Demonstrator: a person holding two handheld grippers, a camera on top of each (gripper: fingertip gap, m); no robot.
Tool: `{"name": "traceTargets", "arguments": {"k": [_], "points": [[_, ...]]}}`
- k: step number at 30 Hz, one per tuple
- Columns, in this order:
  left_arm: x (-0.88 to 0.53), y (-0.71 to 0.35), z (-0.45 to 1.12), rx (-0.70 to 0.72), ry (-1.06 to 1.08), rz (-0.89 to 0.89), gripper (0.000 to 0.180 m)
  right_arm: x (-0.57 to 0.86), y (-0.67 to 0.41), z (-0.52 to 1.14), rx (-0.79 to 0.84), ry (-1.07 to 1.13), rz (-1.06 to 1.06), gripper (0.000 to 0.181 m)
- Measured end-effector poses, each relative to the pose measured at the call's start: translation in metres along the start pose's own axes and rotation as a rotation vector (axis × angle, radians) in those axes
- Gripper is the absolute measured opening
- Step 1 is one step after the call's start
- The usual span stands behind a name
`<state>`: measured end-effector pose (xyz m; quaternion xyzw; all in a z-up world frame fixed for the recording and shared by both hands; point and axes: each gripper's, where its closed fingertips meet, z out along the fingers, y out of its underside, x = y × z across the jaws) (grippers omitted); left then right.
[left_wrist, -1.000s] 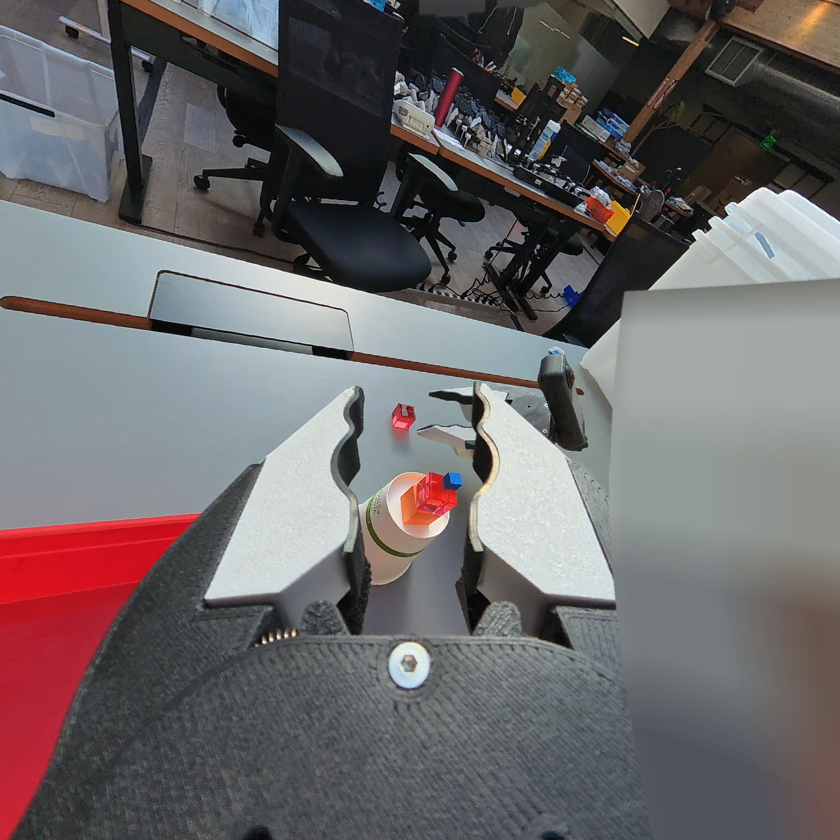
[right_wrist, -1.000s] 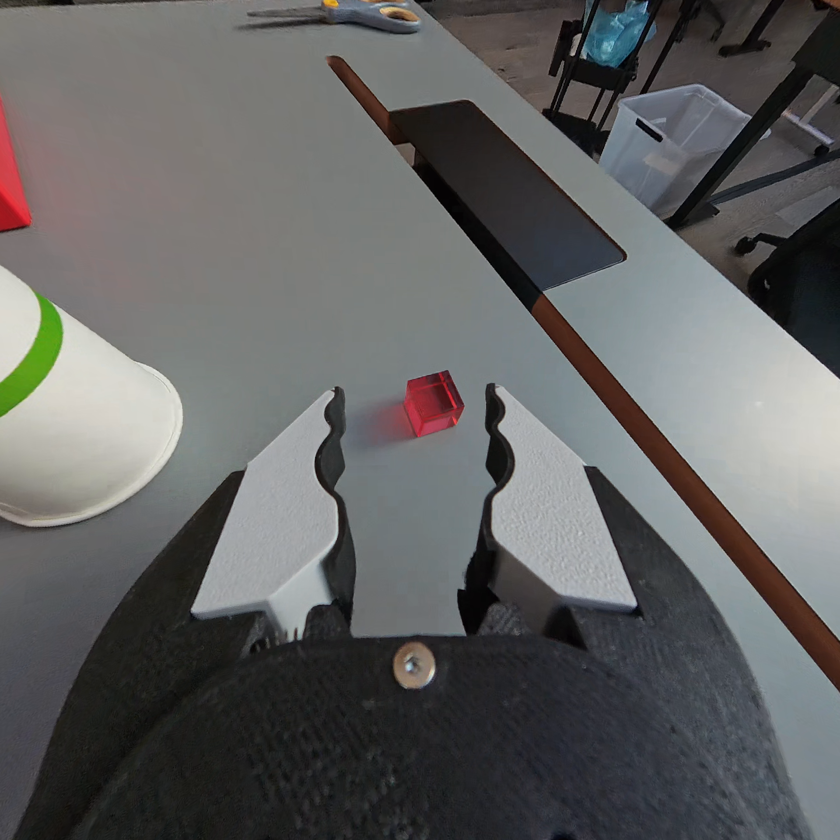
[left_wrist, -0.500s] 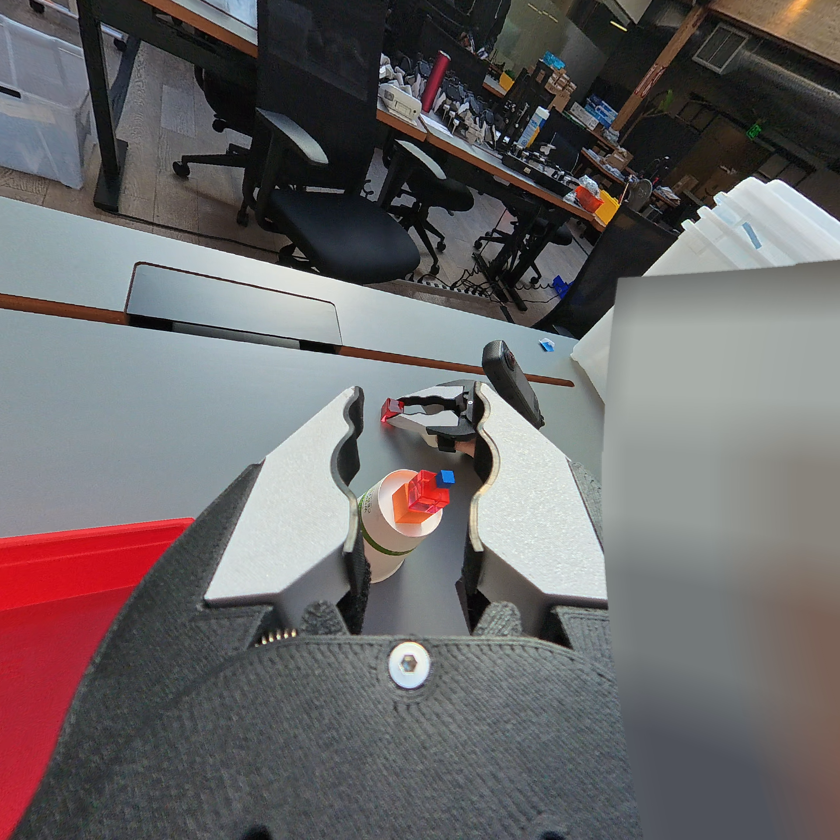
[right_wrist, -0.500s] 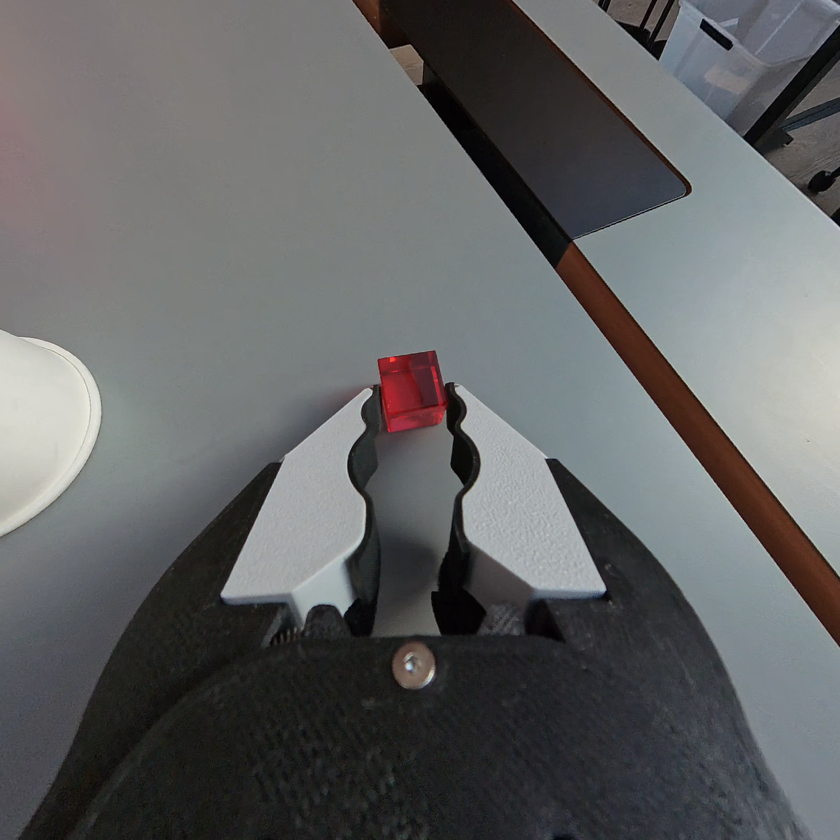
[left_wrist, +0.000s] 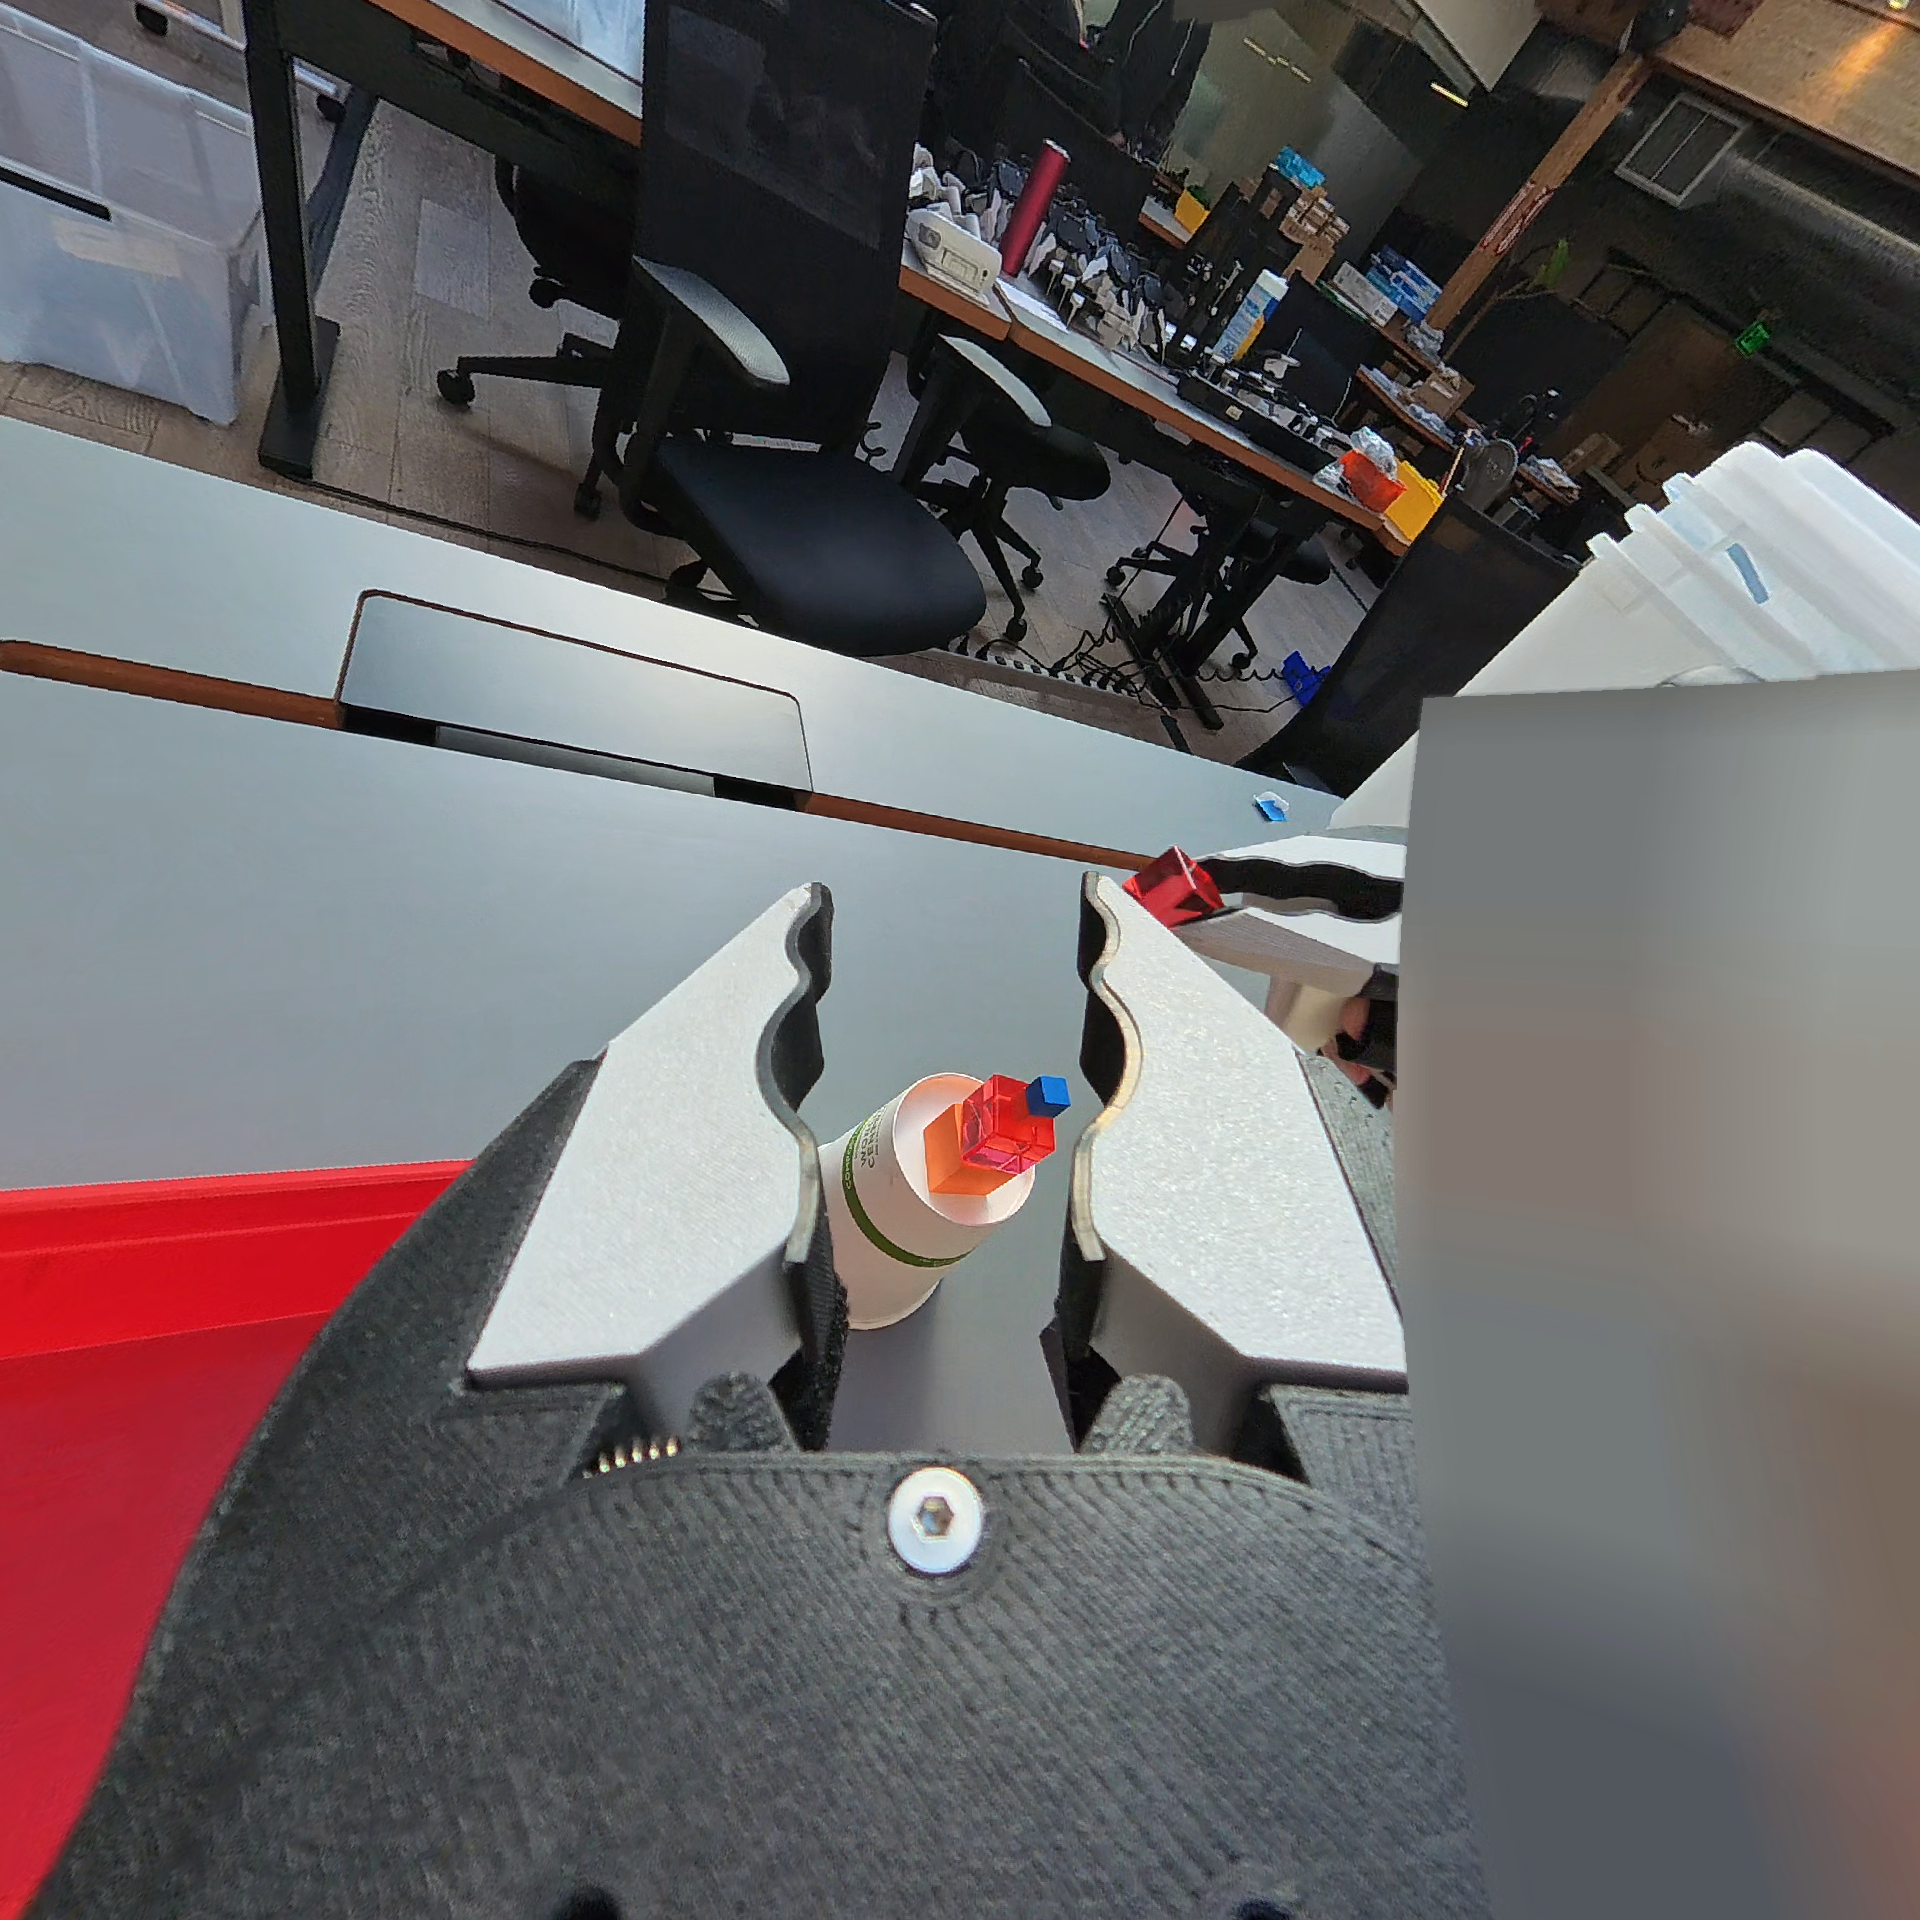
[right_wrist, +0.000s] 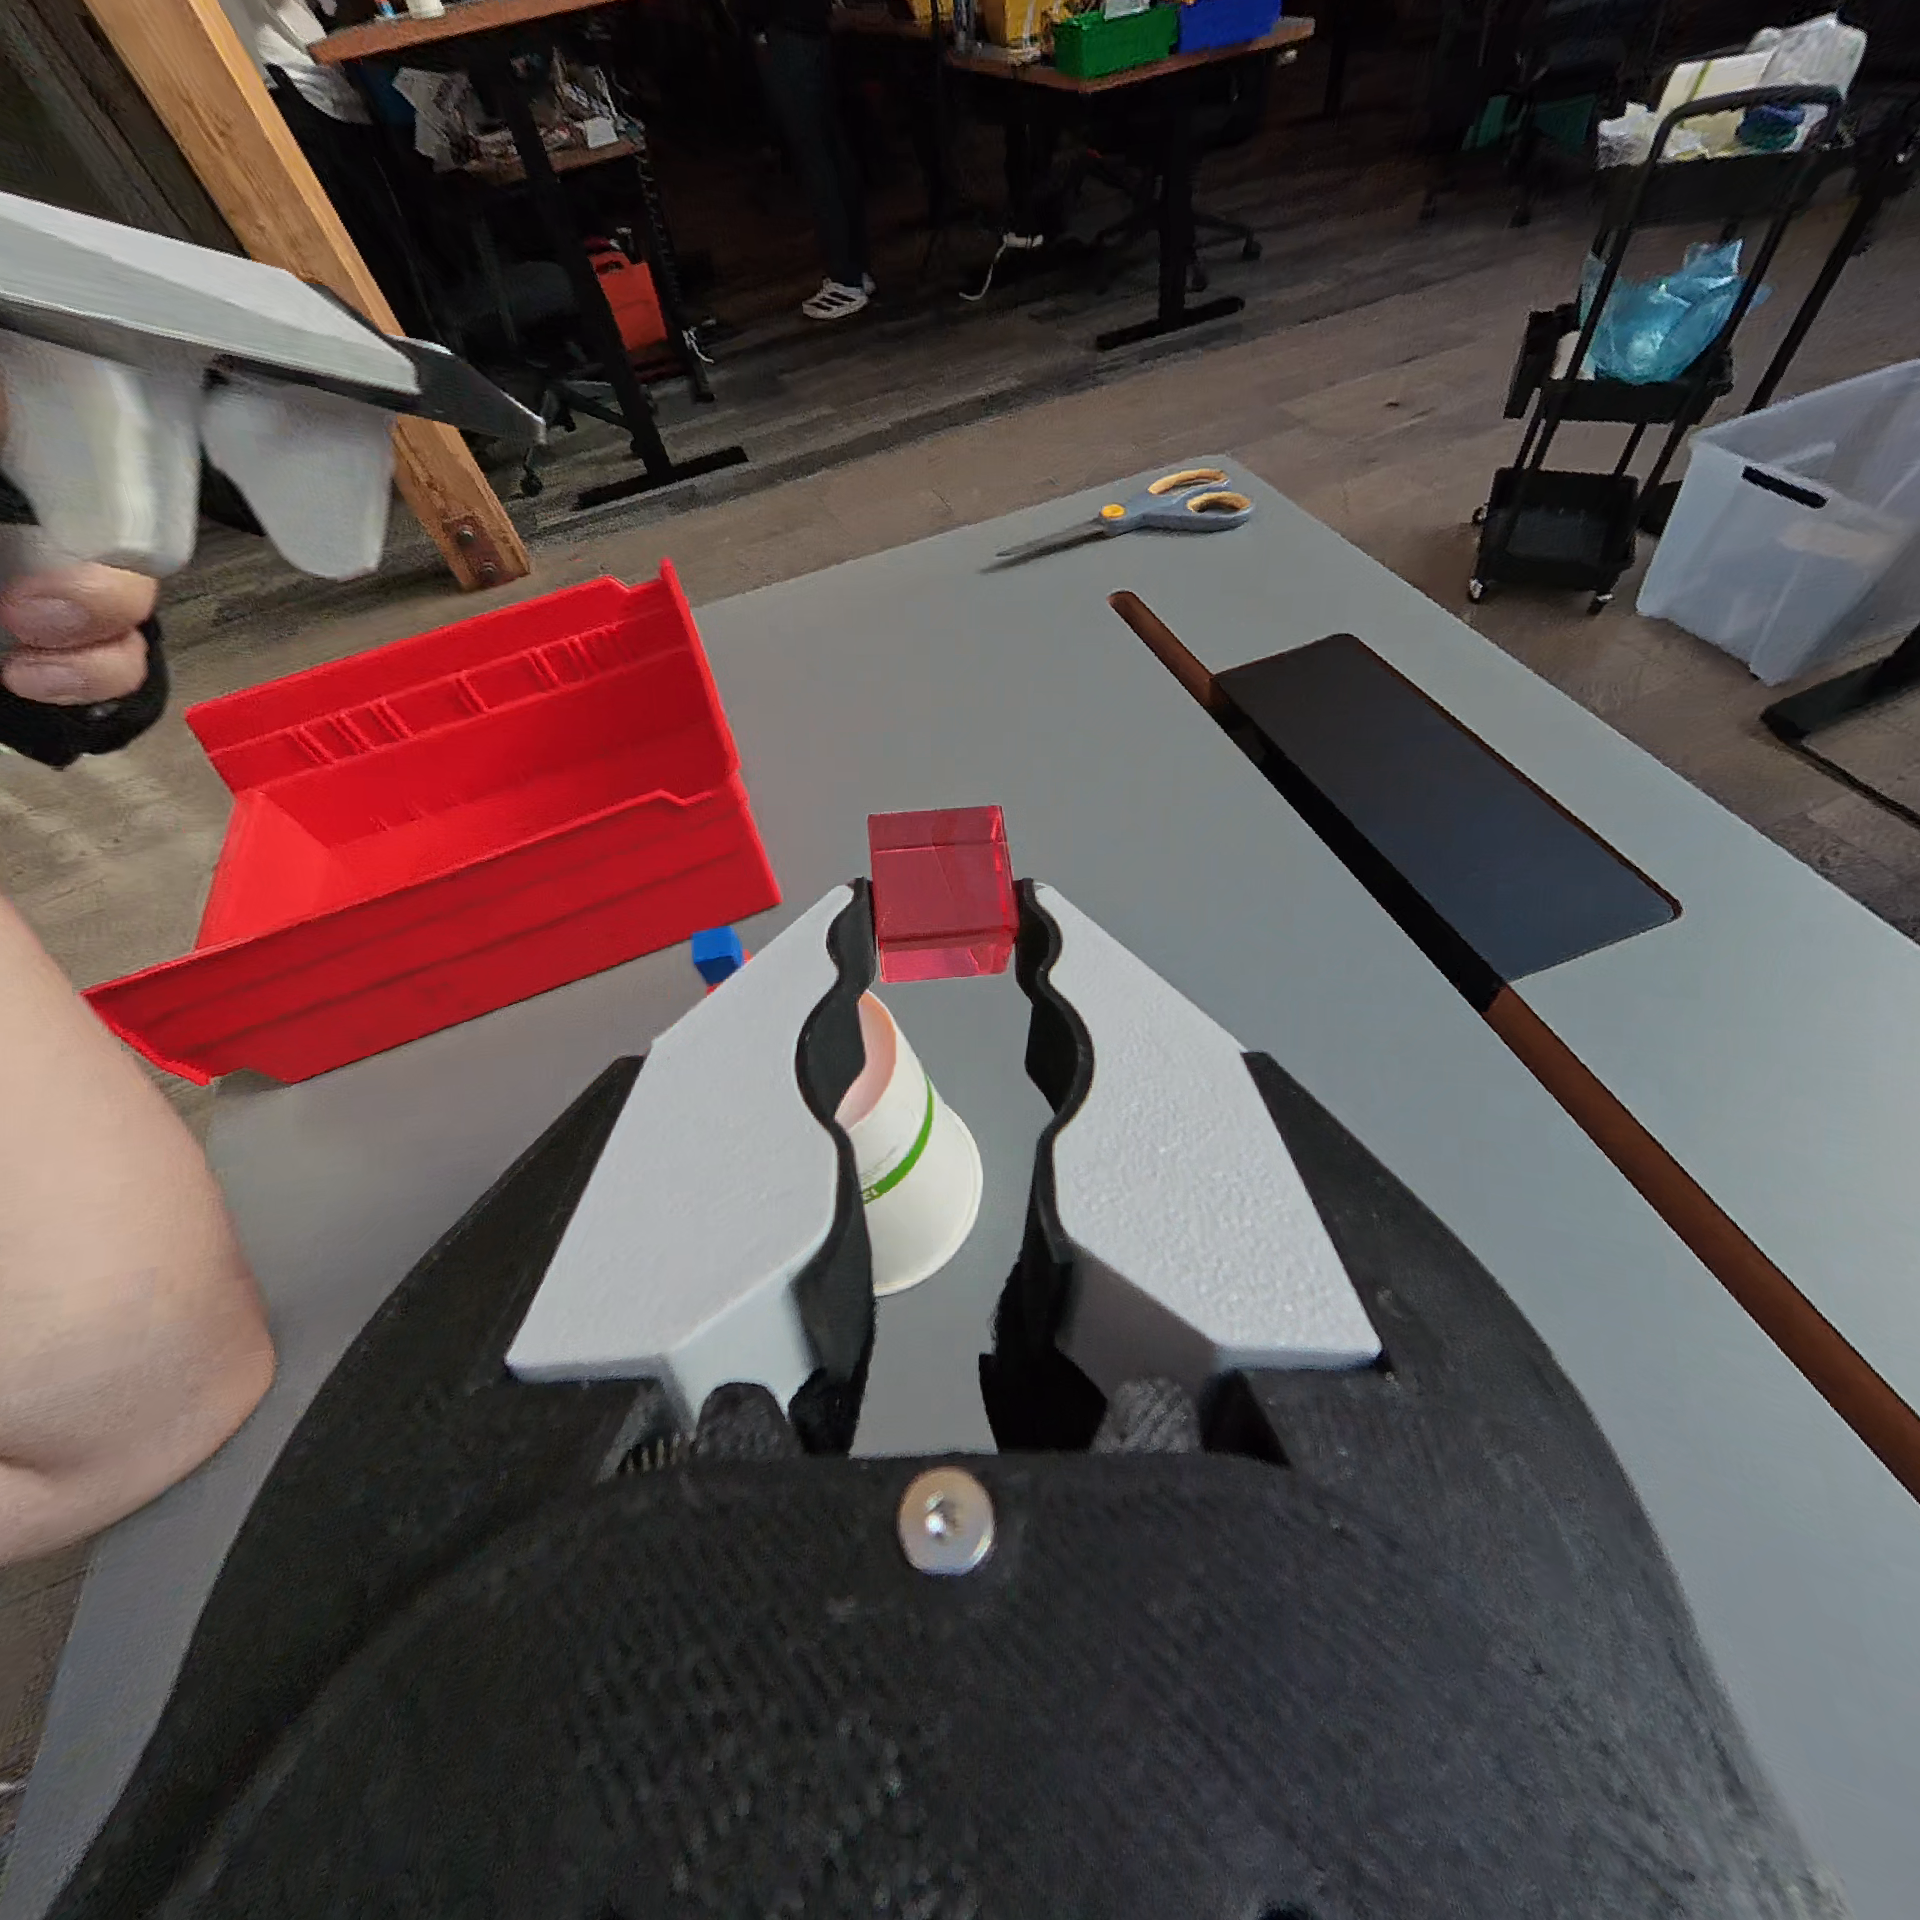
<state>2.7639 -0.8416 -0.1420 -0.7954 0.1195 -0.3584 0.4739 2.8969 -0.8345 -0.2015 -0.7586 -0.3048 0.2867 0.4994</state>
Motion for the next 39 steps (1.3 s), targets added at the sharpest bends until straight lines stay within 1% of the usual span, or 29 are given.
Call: {"name": "traceTargets", "arguments": {"k": [2, 5, 9, 21, 39], "points": [[0.000, 0.000, 0.000, 0.000, 0.000, -0.001, 0.046, -0.032, -0.005, -0.001, -0.041, -0.017, -0.048, 0.025], [0.001, 0.000, -0.001, 0.004, 0.002, 0.004, 0.046, -0.050, 0.003, 0.010, -0.127, 0.044, -0.125, 0.025], [0.001, -0.001, -0.004, 0.011, 0.004, 0.000, 0.046, -0.062, 0.009, 0.021, -0.173, 0.040, -0.129, 0.025], [0.001, -0.002, -0.005, 0.017, 0.008, -0.003, 0.046, -0.059, 0.022, 0.033, -0.224, 0.033, -0.112, 0.025], [0.002, -0.002, -0.005, 0.016, 0.015, -0.003, 0.046, -0.057, 0.026, 0.037, -0.244, 0.049, -0.141, 0.025]]}}
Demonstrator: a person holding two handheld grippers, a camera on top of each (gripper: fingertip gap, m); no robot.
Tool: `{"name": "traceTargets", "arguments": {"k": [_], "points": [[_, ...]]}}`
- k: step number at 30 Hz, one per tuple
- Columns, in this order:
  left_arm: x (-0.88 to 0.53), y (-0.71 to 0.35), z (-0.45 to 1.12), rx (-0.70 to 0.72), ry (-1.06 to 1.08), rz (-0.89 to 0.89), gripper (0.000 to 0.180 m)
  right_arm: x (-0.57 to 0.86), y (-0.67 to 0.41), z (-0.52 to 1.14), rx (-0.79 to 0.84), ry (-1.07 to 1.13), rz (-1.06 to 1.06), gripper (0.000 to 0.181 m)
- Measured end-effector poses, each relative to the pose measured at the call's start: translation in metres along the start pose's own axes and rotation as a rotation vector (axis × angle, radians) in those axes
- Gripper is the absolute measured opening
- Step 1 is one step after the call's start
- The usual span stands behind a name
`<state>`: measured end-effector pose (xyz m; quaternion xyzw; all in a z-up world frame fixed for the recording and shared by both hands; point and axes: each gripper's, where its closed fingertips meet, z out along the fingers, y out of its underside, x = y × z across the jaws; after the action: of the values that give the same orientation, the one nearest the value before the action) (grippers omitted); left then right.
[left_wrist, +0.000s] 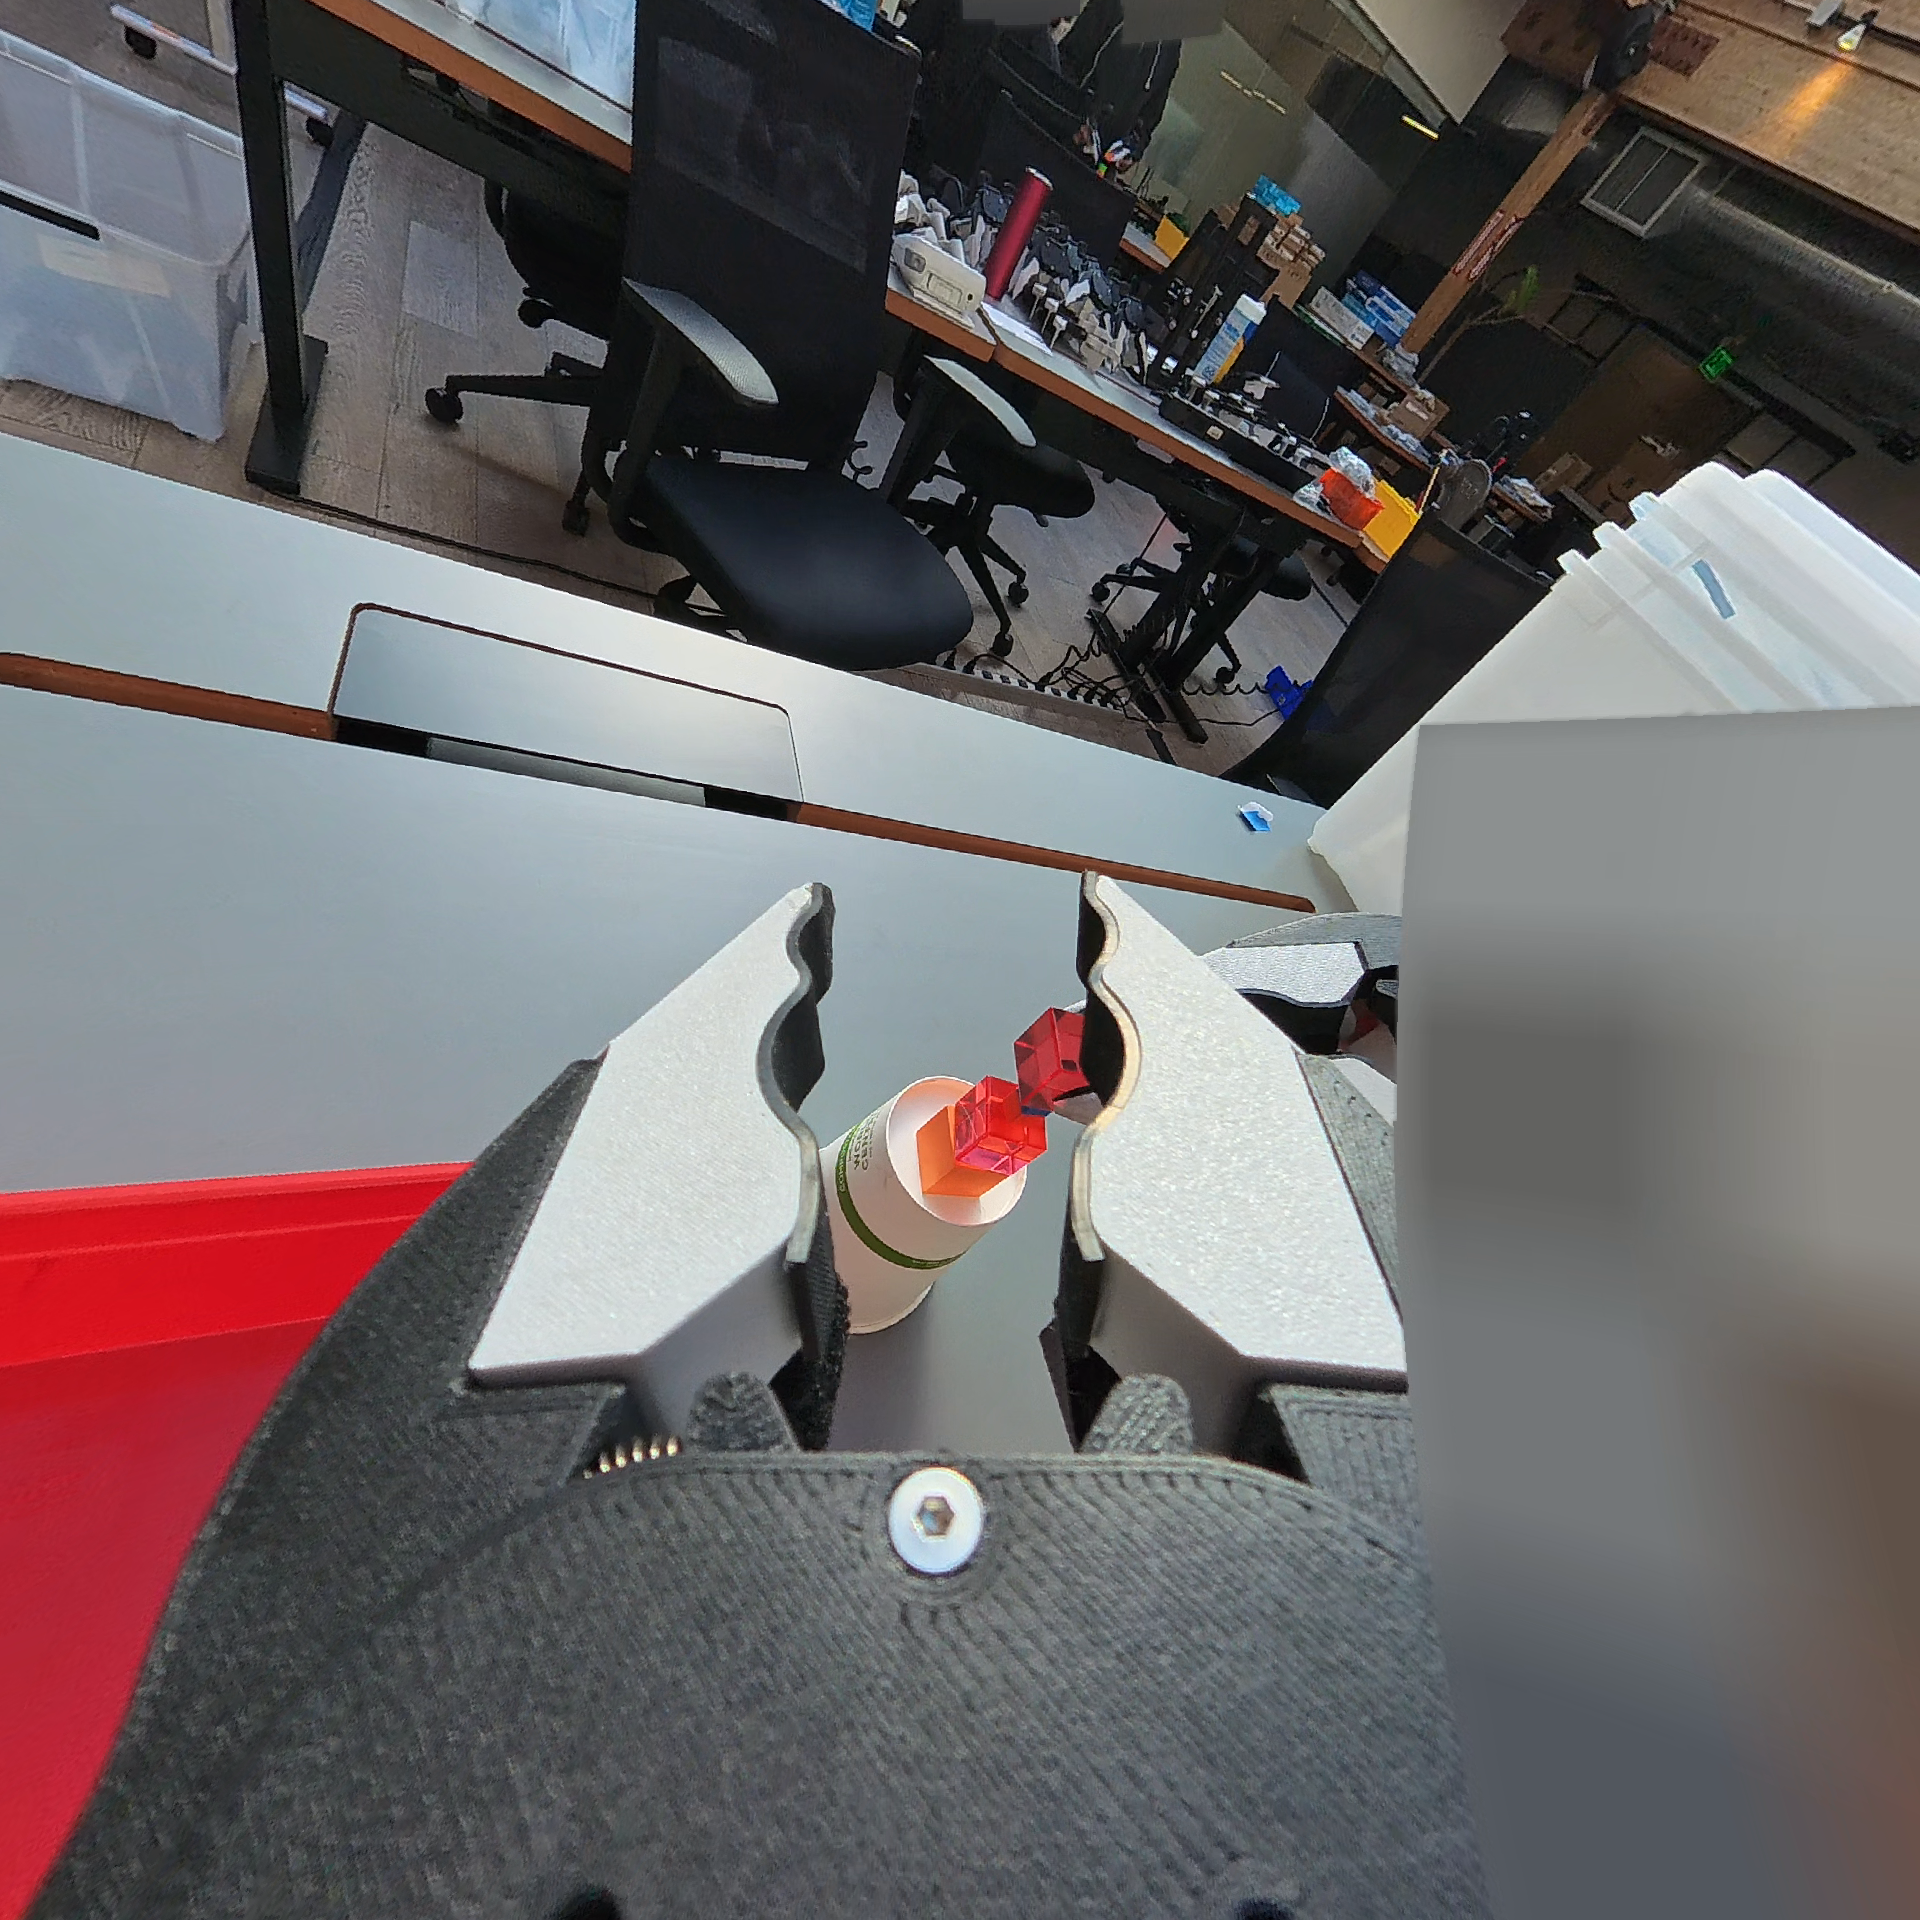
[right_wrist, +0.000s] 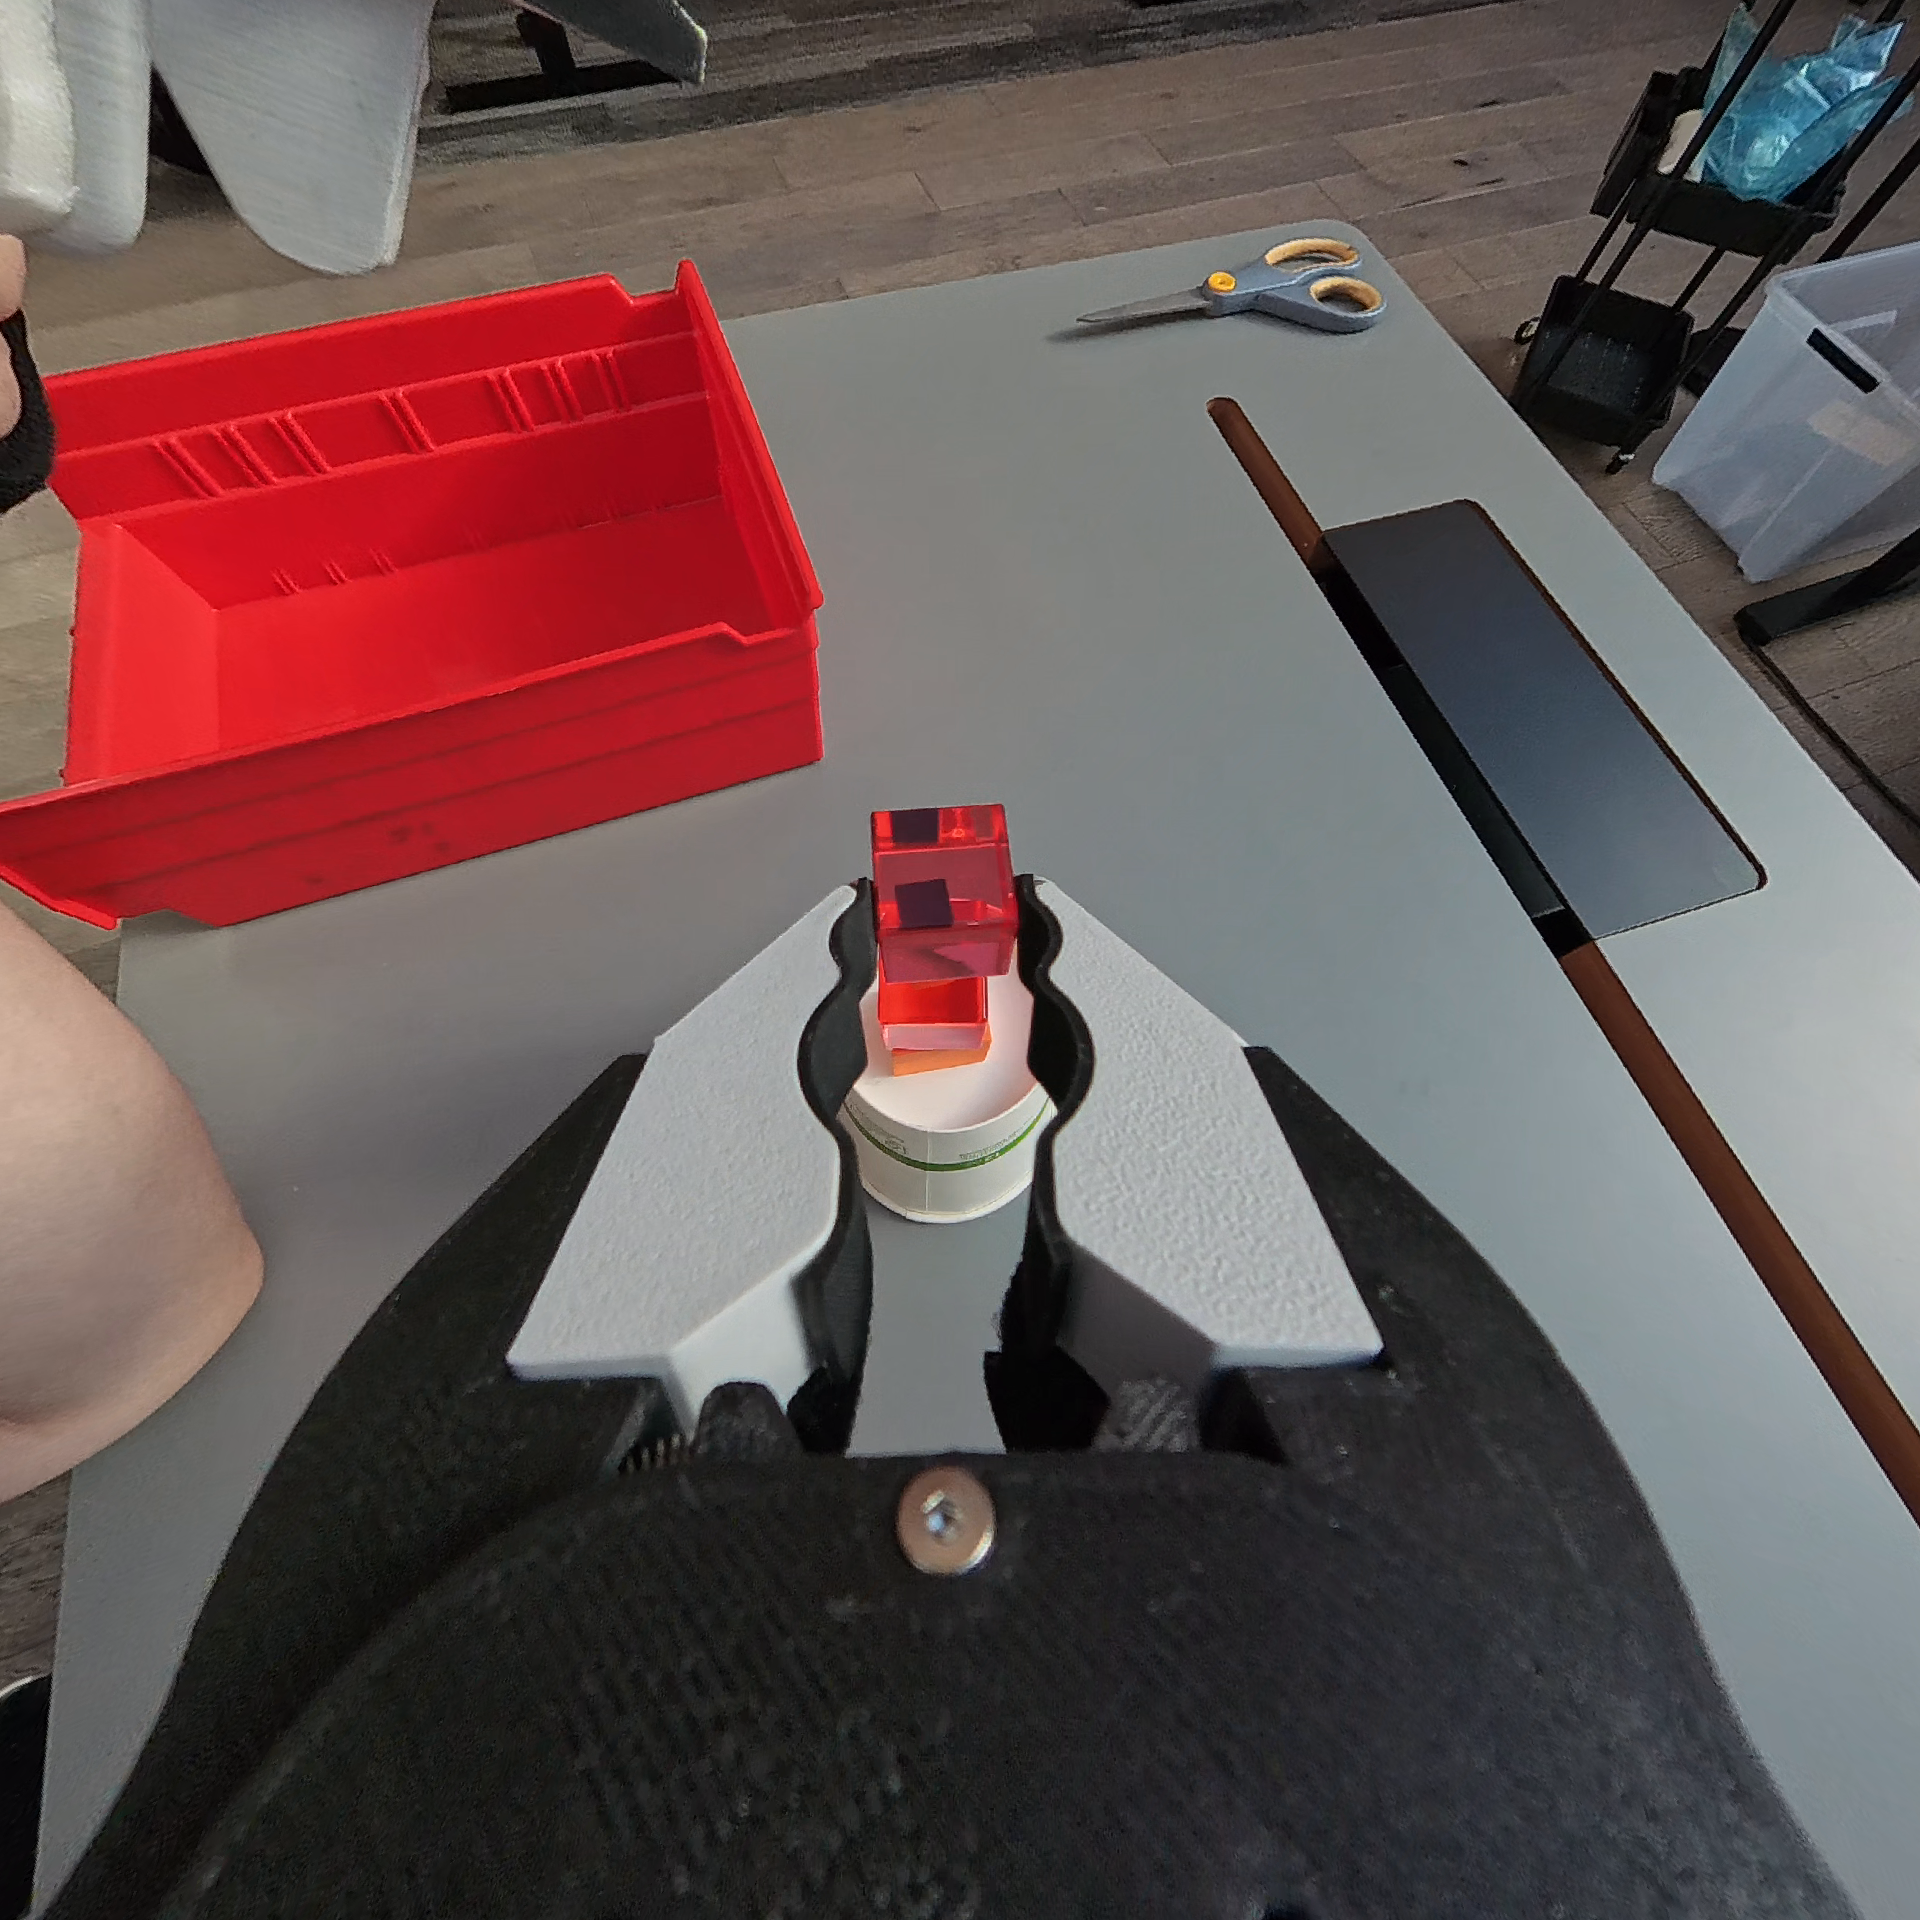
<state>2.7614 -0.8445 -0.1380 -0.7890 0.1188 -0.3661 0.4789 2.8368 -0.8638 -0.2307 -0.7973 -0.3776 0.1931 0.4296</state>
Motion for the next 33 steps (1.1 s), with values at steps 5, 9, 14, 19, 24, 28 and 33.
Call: {"name": "traceTargets", "arguments": {"k": [5, 9, 14, 19, 24, 28, 33], "points": [[0.000, -0.001, -0.001, 0.003, -0.009, 0.002, 0.046, -0.001, 0.000, 0.000, 0.000, -0.003, -0.009, 0.025], [-0.001, -0.001, -0.002, 0.008, -0.010, 0.001, 0.046, -0.001, 0.001, 0.000, -0.006, 0.000, -0.015, 0.026], [0.000, -0.002, -0.002, 0.010, -0.009, 0.001, 0.046, -0.003, 0.001, 0.002, -0.007, -0.002, -0.027, 0.026], [-0.001, -0.002, -0.004, 0.014, -0.010, -0.002, 0.046, 0.001, 0.000, 0.001, -0.005, 0.017, -0.029, 0.037], [-0.002, -0.002, -0.004, 0.017, -0.009, -0.004, 0.046, 0.000, -0.004, -0.001, 0.017, 0.015, -0.031, 0.039], [-0.002, -0.002, -0.004, 0.017, -0.009, -0.004, 0.046, 0.004, -0.013, -0.009, 0.071, 0.038, -0.034, 0.045], [-0.003, -0.008, -0.011, 0.057, -0.010, -0.014, 0.046, 0.012, -0.038, -0.043, 0.216, 0.113, -0.053, 0.051]]}}
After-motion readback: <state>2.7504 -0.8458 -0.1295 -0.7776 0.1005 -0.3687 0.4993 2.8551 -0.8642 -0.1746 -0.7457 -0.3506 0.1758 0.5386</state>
